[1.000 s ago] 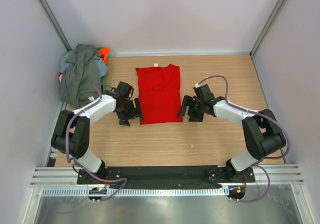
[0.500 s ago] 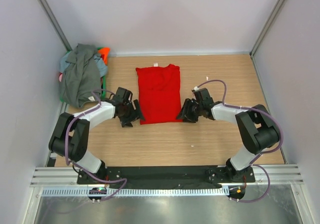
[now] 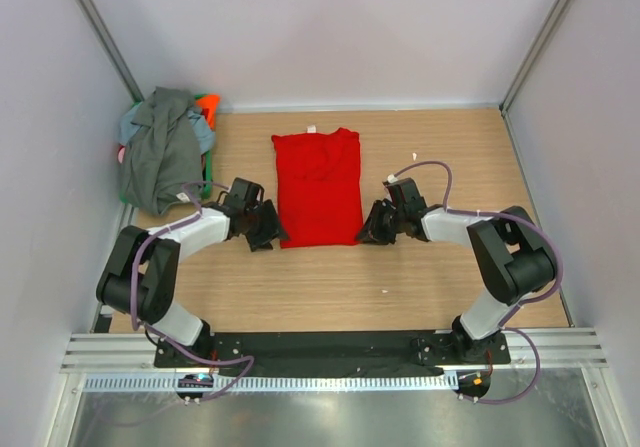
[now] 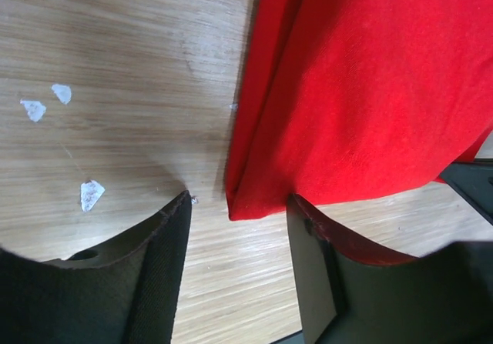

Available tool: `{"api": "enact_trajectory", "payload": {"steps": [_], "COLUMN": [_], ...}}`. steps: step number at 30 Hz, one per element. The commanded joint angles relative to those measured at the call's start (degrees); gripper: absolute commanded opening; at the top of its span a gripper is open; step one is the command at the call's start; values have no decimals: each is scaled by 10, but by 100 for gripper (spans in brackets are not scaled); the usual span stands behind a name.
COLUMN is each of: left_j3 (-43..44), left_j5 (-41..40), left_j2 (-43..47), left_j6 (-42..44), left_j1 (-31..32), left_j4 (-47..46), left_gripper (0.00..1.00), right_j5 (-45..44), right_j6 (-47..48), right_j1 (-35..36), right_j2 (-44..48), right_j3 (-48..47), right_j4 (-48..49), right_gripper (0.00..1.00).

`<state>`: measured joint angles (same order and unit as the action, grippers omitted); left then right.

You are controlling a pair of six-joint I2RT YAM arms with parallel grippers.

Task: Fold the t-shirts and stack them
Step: Fold the tshirt

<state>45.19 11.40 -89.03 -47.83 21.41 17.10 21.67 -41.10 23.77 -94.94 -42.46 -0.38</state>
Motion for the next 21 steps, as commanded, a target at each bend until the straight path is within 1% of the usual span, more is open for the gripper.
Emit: {"api": "enact_trajectory", "payload": {"steps": [1,3,4,6,7,12,14,15,17,18,21], "left_j3": [-19,-21,-20,-21,-21,-30,-31,-31,-30,-30,-36], "left_j5": [-4,-2,-2,-1,-1,-1,-1,1,0,0,0], "left_j2": [-7,-13,-19,-26,-32,-40,-43,-44,-48,-48,-40], "left_j6": [-2,-5,-6,-7,-7,-10,-12,-12,-13,-14,-16], "left_j1": [4,4,5,6,7,10,11,11,14,15,18], "left_j4": [-32,-44,-46,-53,-56,-77,-84,-87,-89,-89,-89], "left_gripper": [54,52,49,46,42,31,27,21,12,0,0], "right_j5": [-6,-3,-3,-1,-1,1,4,5,5,5,4], "right_j6": [11,12,12,13,13,15,15,15,16,15,16], "right_j1": [2,3,2,2,3,2,3,2,3,4,3], "right_j2": [-15,-17,-18,-21,-20,-25,-28,-28,-28,-29,-23], "right_j3": [13,14,16,17,18,21,22,23,24,25,29], "right_j4": [-2,-1,0,0,0,0,0,16,17,17,15], "right_gripper": [19,17,17,15,15,8,7,6,4,4,2]}}
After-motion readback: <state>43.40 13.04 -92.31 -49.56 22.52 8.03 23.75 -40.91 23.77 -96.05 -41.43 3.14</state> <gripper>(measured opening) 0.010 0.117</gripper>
